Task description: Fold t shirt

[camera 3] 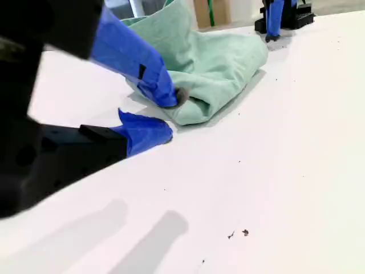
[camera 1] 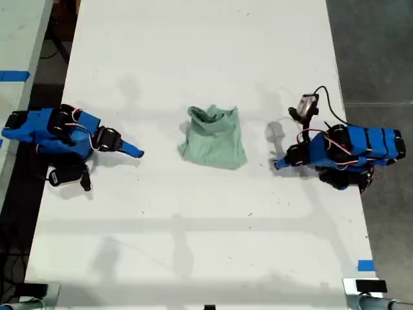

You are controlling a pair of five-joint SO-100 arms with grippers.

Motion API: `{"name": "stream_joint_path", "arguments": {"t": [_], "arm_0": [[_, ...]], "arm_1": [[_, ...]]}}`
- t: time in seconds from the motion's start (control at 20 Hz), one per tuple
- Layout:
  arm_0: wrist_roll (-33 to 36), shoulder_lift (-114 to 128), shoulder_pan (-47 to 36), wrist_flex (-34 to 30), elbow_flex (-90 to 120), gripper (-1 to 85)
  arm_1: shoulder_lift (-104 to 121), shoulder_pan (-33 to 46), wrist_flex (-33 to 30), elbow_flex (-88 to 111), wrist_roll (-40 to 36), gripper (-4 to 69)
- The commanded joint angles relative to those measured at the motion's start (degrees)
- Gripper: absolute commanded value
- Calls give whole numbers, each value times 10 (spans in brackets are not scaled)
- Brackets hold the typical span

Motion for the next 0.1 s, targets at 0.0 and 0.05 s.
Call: {"name": "stream_joint_path", "arguments": {"t": [0.0,0.05], "arm_0": [[4,4,2,-8,2,57],[4,4,2,-8,2,57]], "arm_1": [[5,4,-12,23,-7,22],[5,4,-12,23,-7,22]]}}
